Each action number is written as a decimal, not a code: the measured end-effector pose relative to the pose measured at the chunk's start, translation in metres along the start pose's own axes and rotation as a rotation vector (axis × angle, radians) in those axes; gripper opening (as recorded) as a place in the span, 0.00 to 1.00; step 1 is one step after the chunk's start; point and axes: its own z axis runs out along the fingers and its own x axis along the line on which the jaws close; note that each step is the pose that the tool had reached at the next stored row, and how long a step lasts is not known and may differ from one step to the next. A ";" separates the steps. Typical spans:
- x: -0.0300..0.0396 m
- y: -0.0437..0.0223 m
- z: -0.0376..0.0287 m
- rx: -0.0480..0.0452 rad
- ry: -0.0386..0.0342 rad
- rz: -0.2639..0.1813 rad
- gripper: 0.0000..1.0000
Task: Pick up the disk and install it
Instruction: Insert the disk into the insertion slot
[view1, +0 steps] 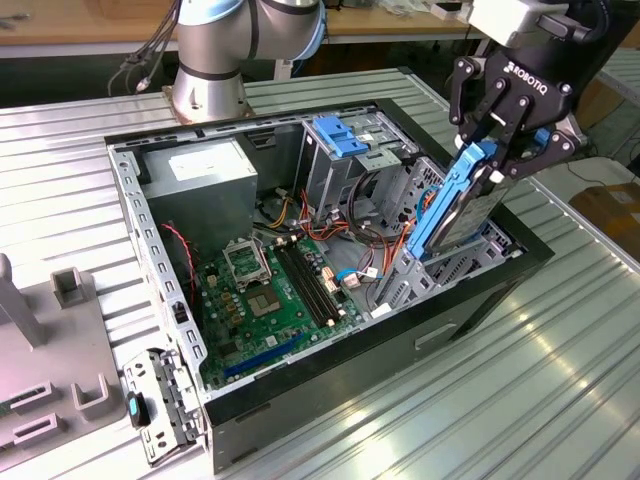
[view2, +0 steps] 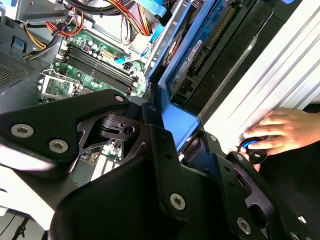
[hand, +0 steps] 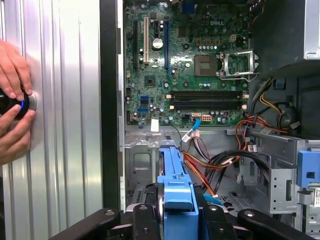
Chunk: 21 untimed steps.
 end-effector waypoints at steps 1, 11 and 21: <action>0.0000 0.0000 -0.0004 0.0014 -0.0002 0.000 0.37; 0.0000 0.0011 -0.0014 0.0174 -0.0003 0.000 0.37; 0.0000 0.0012 -0.0014 0.0174 -0.0003 0.000 0.37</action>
